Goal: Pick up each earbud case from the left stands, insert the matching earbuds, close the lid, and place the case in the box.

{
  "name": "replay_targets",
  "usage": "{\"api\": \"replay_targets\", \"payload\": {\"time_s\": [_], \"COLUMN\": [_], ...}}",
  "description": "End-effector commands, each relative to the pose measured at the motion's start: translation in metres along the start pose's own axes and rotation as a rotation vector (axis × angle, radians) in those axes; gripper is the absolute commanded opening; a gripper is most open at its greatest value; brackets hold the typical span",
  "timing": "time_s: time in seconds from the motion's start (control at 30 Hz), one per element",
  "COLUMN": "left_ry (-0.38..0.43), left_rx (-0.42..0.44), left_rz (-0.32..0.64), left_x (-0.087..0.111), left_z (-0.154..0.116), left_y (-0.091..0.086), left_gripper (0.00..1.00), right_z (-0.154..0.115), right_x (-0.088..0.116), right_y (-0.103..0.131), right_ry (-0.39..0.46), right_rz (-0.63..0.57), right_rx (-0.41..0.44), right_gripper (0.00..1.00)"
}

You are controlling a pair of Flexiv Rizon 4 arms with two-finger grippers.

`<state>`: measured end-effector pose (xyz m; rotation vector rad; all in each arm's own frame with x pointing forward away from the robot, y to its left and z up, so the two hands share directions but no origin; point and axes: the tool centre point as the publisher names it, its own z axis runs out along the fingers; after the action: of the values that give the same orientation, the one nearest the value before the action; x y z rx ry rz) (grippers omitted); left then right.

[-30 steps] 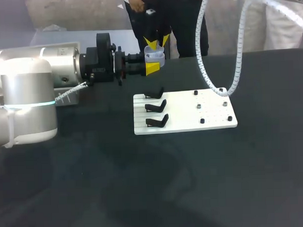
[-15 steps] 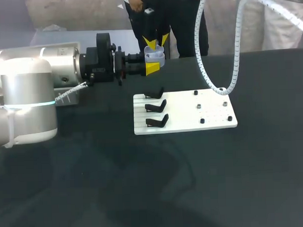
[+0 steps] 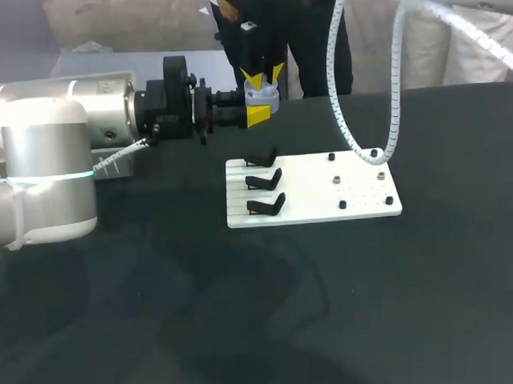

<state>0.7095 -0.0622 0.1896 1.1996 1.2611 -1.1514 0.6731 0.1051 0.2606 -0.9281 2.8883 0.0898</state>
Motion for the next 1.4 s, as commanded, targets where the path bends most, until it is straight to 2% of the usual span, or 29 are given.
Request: {"api": "replay_targets", "payload": {"time_s": [0.03, 0.13, 0.63, 1.03, 1.4], "left_ry": [0.0, 0.0, 0.0, 0.0, 0.0], "left_rx": [0.0, 0.0, 0.0, 0.0, 0.0], "left_rz": [0.0, 0.0, 0.0, 0.0, 0.0], "left_x": [0.0, 0.0, 0.0, 0.0, 0.0], "left_z": [0.0, 0.0, 0.0, 0.0, 0.0], "left_y": [0.001, 0.001, 0.001, 0.001, 0.001], "left_gripper": [0.0, 0.0, 0.0, 0.0, 0.0], "right_z": [0.002, 0.003, 0.012, 0.015, 0.021], "right_x": [-0.011, -0.014, -0.019, -0.021, -0.021], "right_y": [0.0, -0.001, -0.001, 0.0, -0.005], "right_ry": [0.017, 0.019, 0.033, 0.029, 0.041], "right_rz": [0.009, 0.022, -0.004, -0.106, -0.094], "right_rx": [0.013, 0.045, 0.048, 0.045, 0.046], "right_gripper": [0.0, 0.0, 0.0, 0.0, 0.0]}}
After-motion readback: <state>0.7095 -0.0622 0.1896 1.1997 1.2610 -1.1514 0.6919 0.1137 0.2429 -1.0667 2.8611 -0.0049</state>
